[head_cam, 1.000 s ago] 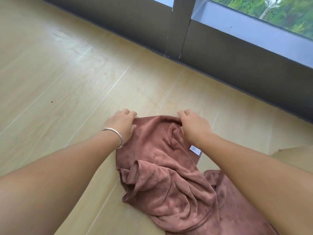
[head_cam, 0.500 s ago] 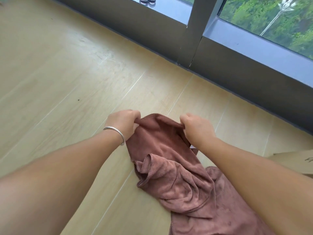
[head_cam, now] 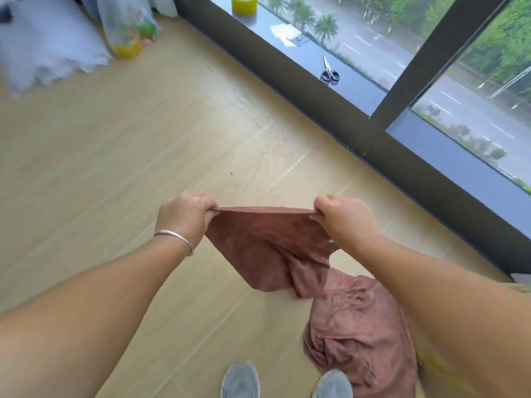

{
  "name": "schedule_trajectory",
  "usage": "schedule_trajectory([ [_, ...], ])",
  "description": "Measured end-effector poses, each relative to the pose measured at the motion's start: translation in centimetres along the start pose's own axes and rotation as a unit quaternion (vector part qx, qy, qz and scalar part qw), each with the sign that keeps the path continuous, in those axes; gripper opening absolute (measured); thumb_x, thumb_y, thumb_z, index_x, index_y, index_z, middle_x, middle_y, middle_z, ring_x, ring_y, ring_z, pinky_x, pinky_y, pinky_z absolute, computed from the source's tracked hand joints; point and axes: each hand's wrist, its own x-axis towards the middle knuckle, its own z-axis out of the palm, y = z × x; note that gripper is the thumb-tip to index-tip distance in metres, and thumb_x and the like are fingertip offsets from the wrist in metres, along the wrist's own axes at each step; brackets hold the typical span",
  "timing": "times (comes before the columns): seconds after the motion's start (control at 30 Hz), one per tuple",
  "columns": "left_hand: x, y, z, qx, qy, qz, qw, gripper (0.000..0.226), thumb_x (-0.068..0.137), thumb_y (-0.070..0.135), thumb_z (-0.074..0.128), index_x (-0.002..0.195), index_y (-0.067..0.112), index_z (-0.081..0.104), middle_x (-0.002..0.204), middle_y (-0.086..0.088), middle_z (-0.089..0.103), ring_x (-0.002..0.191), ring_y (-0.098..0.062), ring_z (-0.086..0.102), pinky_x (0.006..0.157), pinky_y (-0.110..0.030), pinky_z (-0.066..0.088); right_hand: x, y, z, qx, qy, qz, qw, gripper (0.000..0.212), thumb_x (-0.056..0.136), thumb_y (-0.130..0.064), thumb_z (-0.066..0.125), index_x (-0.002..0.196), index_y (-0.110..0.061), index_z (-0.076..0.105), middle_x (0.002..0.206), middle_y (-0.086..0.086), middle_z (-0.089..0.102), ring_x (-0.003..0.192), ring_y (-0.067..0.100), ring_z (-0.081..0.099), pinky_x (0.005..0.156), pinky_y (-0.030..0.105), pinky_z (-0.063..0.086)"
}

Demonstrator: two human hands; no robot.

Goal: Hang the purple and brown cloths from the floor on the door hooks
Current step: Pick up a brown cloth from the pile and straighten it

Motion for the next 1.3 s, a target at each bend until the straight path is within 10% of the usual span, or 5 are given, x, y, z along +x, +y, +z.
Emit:
schedule_trajectory([
  [0.77, -13.3, -23.8, -33.2, -0.027, 0.133, -0.270, 0.953, 0.019, 0.095, 0.031, 0.051, 0.092, 0.036, 0.069, 0.089, 0.008, 0.068, 0.083, -0.023, 0.060, 0.060, -0.029, 0.037, 11.2, -31.8, -28.3, -0.024, 0.057, -0.178, 0.982, 0.030, 0.095, -0.042, 0.051, 0.086, -0.015, 0.059, 0.078, 0.000, 0.061, 0.071, 0.024, 0.057, 0.056, 0.030, 0.036],
  [1.3, -26.4, -24.3, -32.3, 0.046, 0.092, -0.321, 0.941, 0.022, 0.097, 0.030, 0.045, 0.095, 0.037, 0.066, 0.089, 0.010, 0.065, 0.080, -0.019, 0.059, 0.056, -0.027, 0.029, 5.1, -37.1, -27.4, -0.080, 0.048, -0.306, 0.947, 0.018, 0.096, -0.037, 0.051, 0.091, -0.021, 0.060, 0.083, -0.003, 0.061, 0.062, 0.023, 0.047, 0.061, 0.029, 0.029],
])
